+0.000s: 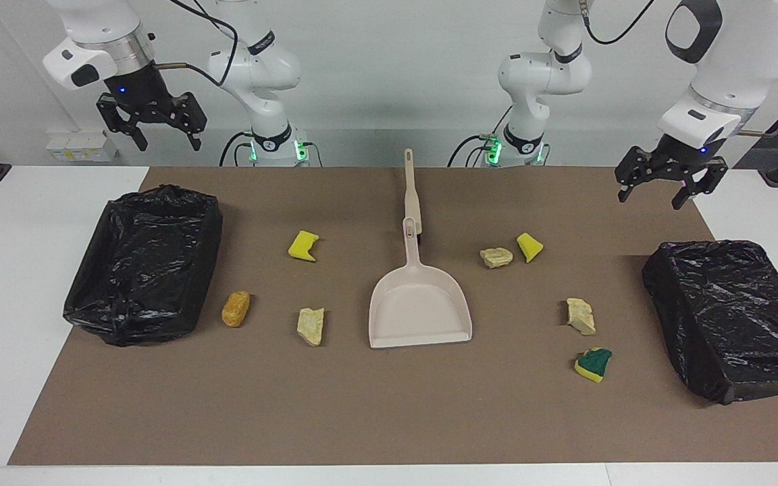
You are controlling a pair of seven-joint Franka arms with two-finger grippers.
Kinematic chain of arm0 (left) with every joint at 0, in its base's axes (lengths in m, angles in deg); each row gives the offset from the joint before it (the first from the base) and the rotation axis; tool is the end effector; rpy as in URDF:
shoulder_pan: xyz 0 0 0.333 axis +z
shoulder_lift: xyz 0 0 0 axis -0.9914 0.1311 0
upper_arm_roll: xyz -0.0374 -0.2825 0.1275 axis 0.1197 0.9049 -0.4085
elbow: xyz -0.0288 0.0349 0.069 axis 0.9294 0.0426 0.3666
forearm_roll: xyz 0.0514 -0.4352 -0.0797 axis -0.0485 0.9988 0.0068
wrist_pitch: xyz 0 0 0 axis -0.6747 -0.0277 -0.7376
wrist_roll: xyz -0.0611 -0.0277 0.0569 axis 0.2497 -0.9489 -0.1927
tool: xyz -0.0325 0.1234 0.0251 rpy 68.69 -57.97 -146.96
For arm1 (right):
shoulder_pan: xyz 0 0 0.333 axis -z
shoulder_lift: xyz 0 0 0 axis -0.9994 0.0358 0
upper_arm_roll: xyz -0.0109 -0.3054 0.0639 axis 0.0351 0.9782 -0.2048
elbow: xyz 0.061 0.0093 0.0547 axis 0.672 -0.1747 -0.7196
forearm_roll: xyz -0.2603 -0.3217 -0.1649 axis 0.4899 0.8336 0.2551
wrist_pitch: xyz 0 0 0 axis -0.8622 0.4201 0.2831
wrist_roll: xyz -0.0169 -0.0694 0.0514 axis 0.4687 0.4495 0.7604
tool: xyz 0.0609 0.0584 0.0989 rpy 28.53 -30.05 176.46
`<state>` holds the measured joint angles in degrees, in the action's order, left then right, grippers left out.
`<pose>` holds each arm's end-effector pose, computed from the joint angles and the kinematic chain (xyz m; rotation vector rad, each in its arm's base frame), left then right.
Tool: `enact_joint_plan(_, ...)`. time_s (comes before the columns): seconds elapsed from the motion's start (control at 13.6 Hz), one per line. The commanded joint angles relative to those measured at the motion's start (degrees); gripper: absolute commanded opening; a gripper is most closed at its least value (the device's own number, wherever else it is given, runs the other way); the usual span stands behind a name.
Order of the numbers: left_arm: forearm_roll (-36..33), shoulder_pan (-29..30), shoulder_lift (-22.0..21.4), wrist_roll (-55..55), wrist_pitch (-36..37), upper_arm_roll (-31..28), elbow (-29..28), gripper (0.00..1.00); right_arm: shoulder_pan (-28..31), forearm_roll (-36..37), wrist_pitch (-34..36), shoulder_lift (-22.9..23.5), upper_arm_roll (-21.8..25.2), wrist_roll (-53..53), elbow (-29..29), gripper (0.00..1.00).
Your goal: Sweep and dump trash in bin
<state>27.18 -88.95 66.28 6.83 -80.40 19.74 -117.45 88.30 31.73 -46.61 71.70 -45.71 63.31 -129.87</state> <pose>0.6225 -0.0301 0.5949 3.1021 -0.3846 0.1393 0.5602 -0.0218 0.6436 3.1339 0.0014 -0.0288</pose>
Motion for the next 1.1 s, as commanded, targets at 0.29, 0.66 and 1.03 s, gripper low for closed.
enact_joint_plan(0.29, 0.33, 0.07, -1.71, 0.25, -0.98, 0.52, -1.22, 1.0, 0.61, -0.22, -0.3, -1.07, -0.65, -0.04, -1.12, 1.0)
enact_joint_plan(0.66, 0.16, -0.81, -2.76, 1.91, -0.19, 1.22, -1.92, 1.0, 0.52, -0.22, -1.88, -1.42, -0.74, 0.4, -2.7, 1.0)
enact_joint_plan(1.03, 0.25, -9.05, -5.66, 11.05, -2.03, 1.31, -9.81, 1.0, 0.52, -0.05, -2.05, -1.86, -0.82, -0.12, -2.61, 1.0)
